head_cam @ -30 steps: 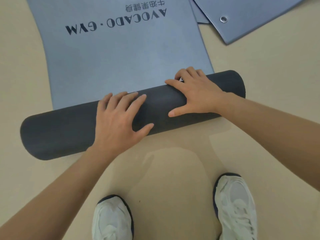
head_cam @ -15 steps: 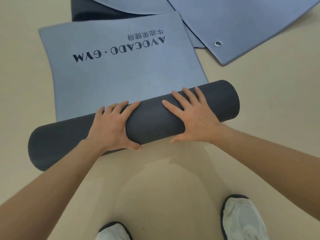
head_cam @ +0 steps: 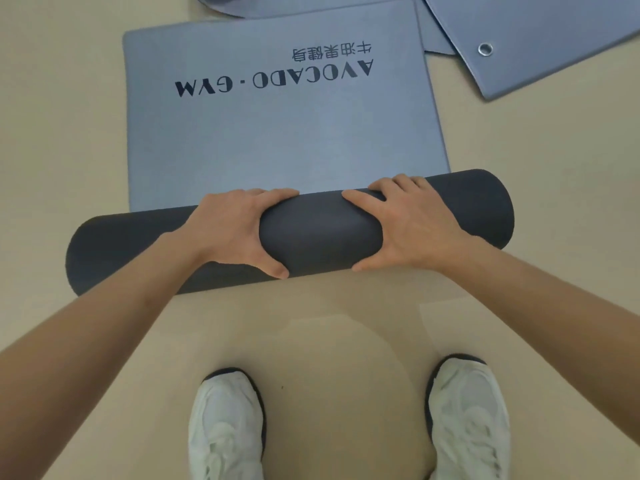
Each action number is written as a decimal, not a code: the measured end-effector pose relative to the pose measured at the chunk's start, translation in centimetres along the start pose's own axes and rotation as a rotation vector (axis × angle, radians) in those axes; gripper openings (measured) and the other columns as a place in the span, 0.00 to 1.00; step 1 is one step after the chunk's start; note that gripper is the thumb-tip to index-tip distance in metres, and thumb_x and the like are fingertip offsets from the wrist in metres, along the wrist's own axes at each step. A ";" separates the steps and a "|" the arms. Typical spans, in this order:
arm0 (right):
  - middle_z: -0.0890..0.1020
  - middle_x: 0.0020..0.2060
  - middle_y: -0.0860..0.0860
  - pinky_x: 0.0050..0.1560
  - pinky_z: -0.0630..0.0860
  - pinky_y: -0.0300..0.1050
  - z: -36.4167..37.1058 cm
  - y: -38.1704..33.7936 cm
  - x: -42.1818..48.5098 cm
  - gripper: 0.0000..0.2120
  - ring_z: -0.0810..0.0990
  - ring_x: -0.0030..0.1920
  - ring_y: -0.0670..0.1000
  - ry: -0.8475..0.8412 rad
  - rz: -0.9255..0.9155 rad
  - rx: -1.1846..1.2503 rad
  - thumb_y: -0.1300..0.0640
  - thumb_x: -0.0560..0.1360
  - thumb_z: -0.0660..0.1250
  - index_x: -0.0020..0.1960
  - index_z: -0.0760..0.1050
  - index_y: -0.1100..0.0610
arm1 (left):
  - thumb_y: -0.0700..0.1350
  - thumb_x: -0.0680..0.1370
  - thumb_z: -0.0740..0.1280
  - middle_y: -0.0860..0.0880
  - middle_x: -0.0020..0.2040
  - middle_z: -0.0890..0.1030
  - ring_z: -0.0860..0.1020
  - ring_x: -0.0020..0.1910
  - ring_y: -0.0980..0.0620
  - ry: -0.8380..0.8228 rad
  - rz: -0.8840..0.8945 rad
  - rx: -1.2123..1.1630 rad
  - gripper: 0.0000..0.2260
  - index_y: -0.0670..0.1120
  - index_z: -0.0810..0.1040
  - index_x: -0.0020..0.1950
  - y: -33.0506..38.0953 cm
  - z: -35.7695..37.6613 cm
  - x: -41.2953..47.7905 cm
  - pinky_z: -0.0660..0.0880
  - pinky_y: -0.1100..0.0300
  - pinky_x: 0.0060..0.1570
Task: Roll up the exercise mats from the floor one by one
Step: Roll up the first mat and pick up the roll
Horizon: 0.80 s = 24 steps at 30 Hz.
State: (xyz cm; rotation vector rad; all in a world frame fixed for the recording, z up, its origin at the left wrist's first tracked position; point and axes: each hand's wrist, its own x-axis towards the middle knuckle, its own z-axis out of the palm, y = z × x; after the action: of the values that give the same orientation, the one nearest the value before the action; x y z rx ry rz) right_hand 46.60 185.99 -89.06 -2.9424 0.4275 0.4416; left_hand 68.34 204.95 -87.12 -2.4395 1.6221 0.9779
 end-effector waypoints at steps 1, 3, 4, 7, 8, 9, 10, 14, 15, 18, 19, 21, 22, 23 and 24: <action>0.76 0.64 0.54 0.66 0.68 0.56 0.1 -0.7 -1.1 0.52 0.73 0.61 0.58 -0.032 -0.001 0.021 0.19 0.60 0.64 0.78 0.59 0.43 | 0.74 0.55 0.75 0.62 0.66 0.76 0.76 0.64 0.52 -0.036 -0.003 -0.014 0.53 0.69 0.56 0.76 0.2 0.6 -1.0 0.74 0.49 0.56; 0.76 0.64 0.52 0.67 0.68 0.56 0.2 -2.0 -3.1 0.53 0.73 0.61 0.57 -0.108 -0.003 0.062 0.19 0.60 0.64 0.78 0.59 0.42 | 0.74 0.54 0.75 0.64 0.67 0.75 0.75 0.64 0.53 -0.105 -0.008 -0.050 0.53 0.71 0.56 0.75 0.6 1.8 -3.0 0.73 0.48 0.58; 0.76 0.63 0.51 0.66 0.68 0.55 0.3 -2.6 -4.0 0.53 0.73 0.60 0.56 -0.146 -0.009 0.078 0.18 0.60 0.63 0.77 0.59 0.42 | 0.74 0.55 0.75 0.64 0.67 0.75 0.75 0.64 0.54 -0.138 -0.009 -0.073 0.52 0.71 0.56 0.75 0.7 2.3 -3.9 0.73 0.49 0.58; 0.76 0.61 0.50 0.63 0.69 0.54 0.6 -4.2 -6.1 0.52 0.74 0.57 0.55 -0.221 -0.048 0.103 0.17 0.59 0.62 0.77 0.58 0.41 | 0.73 0.56 0.77 0.65 0.68 0.73 0.74 0.64 0.55 -0.218 -0.005 -0.146 0.52 0.72 0.55 0.76 1.0 4.1 -6.3 0.70 0.53 0.56; 0.77 0.61 0.50 0.62 0.70 0.53 0.8 -4.5 -6.5 0.52 0.74 0.57 0.55 -0.241 -0.059 0.106 0.17 0.59 0.61 0.77 0.58 0.40 | 0.73 0.56 0.77 0.65 0.68 0.73 0.74 0.65 0.56 -0.241 -0.008 -0.165 0.53 0.72 0.55 0.76 1.0 4.6 -6.9 0.69 0.53 0.56; 0.77 0.61 0.50 0.62 0.70 0.53 0.9 -4.8 -6.9 0.52 0.74 0.56 0.54 -0.261 -0.070 0.106 0.16 0.59 0.61 0.77 0.58 0.40 | 0.73 0.57 0.77 0.65 0.69 0.72 0.73 0.66 0.56 -0.258 -0.013 -0.175 0.53 0.71 0.54 0.77 1.1 5.1 -7.5 0.69 0.53 0.57; 0.77 0.60 0.49 0.61 0.70 0.53 1.0 -4.9 -7.1 0.53 0.74 0.56 0.54 -0.275 -0.080 0.104 0.16 0.59 0.62 0.77 0.58 0.40 | 0.73 0.58 0.76 0.64 0.70 0.72 0.73 0.66 0.55 -0.258 -0.014 -0.172 0.53 0.70 0.54 0.78 1.2 5.5 -8.0 0.70 0.53 0.58; 0.77 0.58 0.48 0.56 0.68 0.50 0.6 -4.5 -6.4 0.52 0.74 0.55 0.54 -0.311 -0.085 0.138 0.16 0.58 0.64 0.76 0.60 0.39 | 0.74 0.62 0.70 0.57 0.75 0.71 0.72 0.70 0.50 -0.012 0.070 -0.074 0.50 0.58 0.61 0.80 2.0 7.0 -9.8 0.70 0.52 0.64; 0.77 0.56 0.48 0.53 0.67 0.49 0.3 -4.2 -5.8 0.52 0.74 0.54 0.54 -0.333 -0.077 0.165 0.17 0.57 0.64 0.76 0.60 0.38 | 0.73 0.63 0.69 0.55 0.75 0.72 0.73 0.70 0.49 0.096 0.098 -0.057 0.48 0.56 0.64 0.80 2.4 7.4 -10.3 0.70 0.51 0.65; 0.77 0.52 0.45 0.47 0.66 0.48 -0.7 -3.4 -3.6 0.51 0.76 0.53 0.53 -0.409 -0.056 0.274 0.18 0.56 0.68 0.74 0.62 0.36 | 0.69 0.69 0.70 0.50 0.75 0.73 0.72 0.73 0.45 0.402 0.109 -0.056 0.41 0.50 0.71 0.77 4.4 9.1 -11.9 0.69 0.46 0.69; 0.77 0.52 0.44 0.46 0.68 0.48 -0.9 -3.1 -2.9 0.51 0.77 0.55 0.53 -0.431 -0.052 0.311 0.19 0.56 0.69 0.74 0.62 0.36 | 0.68 0.70 0.71 0.48 0.75 0.73 0.71 0.74 0.43 0.463 0.099 -0.050 0.39 0.48 0.73 0.76 5.3 9.8 -12.2 0.67 0.44 0.71; 0.77 0.56 0.40 0.49 0.69 0.48 -1.3 -2.6 -1.8 0.50 0.77 0.59 0.51 -0.474 -0.042 0.369 0.20 0.57 0.71 0.75 0.62 0.36 | 0.67 0.71 0.71 0.44 0.77 0.71 0.68 0.77 0.39 0.510 0.075 0.005 0.39 0.47 0.72 0.76 6.6 11.1 -12.4 0.63 0.39 0.75; 0.77 0.61 0.40 0.51 0.70 0.48 -1.5 -2.4 -1.4 0.51 0.76 0.62 0.50 -0.489 -0.036 0.382 0.20 0.58 0.71 0.76 0.61 0.36 | 0.68 0.71 0.70 0.43 0.77 0.70 0.66 0.77 0.38 0.508 0.060 0.045 0.40 0.47 0.71 0.77 6.8 11.5 -12.1 0.61 0.37 0.75; 0.76 0.66 0.39 0.54 0.70 0.49 -1.6 -2.2 -1.1 0.52 0.75 0.65 0.50 -0.493 -0.030 0.381 0.20 0.58 0.71 0.77 0.61 0.36 | 0.70 0.71 0.69 0.42 0.78 0.69 0.66 0.78 0.37 0.502 0.047 0.087 0.42 0.47 0.69 0.79 6.7 11.7 -11.7 0.59 0.36 0.76; 0.74 0.69 0.40 0.57 0.70 0.49 -1.6 -2.0 -0.9 0.52 0.73 0.67 0.50 -0.481 -0.019 0.362 0.20 0.58 0.70 0.77 0.61 0.37 | 0.71 0.71 0.68 0.42 0.78 0.69 0.65 0.78 0.37 0.498 0.039 0.127 0.43 0.48 0.68 0.79 6.5 11.7 -11.1 0.59 0.36 0.76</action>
State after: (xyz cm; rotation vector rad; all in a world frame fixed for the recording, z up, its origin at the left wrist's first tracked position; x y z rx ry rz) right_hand 46.78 187.81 -87.04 -2.3862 0.3672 0.9286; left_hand 54.60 215.42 -88.72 -2.7107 1.7953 0.2592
